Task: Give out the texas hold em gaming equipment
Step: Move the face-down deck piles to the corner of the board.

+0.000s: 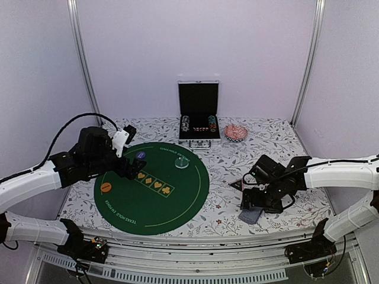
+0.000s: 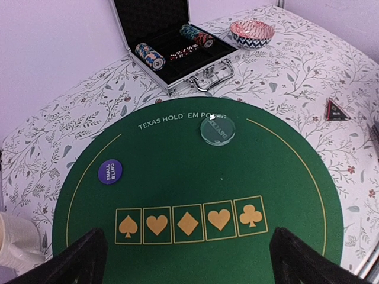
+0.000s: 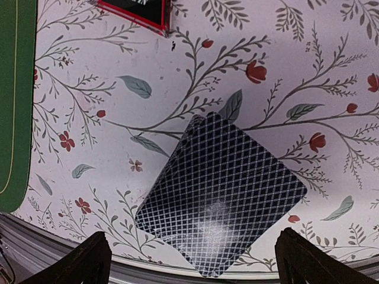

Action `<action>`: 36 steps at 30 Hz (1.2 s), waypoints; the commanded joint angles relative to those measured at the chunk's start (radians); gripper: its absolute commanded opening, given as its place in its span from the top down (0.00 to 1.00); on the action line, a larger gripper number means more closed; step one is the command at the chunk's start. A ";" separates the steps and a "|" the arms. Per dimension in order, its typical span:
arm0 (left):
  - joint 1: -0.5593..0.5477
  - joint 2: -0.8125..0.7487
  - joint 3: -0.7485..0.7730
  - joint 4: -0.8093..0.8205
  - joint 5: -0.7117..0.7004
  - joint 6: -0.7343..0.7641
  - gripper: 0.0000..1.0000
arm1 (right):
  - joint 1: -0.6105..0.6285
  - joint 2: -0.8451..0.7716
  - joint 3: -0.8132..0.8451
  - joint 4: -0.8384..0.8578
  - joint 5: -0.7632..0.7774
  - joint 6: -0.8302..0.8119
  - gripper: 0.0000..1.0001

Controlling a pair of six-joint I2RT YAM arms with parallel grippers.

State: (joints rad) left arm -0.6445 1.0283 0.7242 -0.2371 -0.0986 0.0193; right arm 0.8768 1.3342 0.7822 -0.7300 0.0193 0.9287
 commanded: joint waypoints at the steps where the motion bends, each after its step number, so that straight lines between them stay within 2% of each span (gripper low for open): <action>1: -0.011 -0.001 -0.017 0.023 0.012 0.011 0.02 | 0.009 0.049 -0.006 0.057 0.002 0.091 0.01; 6: -0.012 0.005 -0.017 0.024 0.032 0.010 0.02 | 0.010 0.064 0.002 0.036 0.055 0.135 0.01; 13: -0.011 0.007 -0.016 0.025 0.065 0.007 0.02 | 0.009 0.074 -0.002 0.064 0.055 0.149 0.01; 22: -0.012 0.005 -0.019 0.026 0.083 0.007 0.02 | 0.009 0.107 0.019 0.072 0.161 0.220 0.01; 30: -0.011 0.013 -0.017 0.027 0.114 0.001 0.02 | 0.013 0.196 0.012 0.077 0.110 0.201 0.00; 36: -0.012 0.018 -0.014 0.026 0.124 -0.001 0.02 | 0.032 0.291 0.048 0.092 0.067 0.164 0.11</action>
State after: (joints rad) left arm -0.6445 1.0355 0.7200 -0.2291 0.0002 0.0189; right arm 0.8936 1.5448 0.8024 -0.6689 0.1322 1.1164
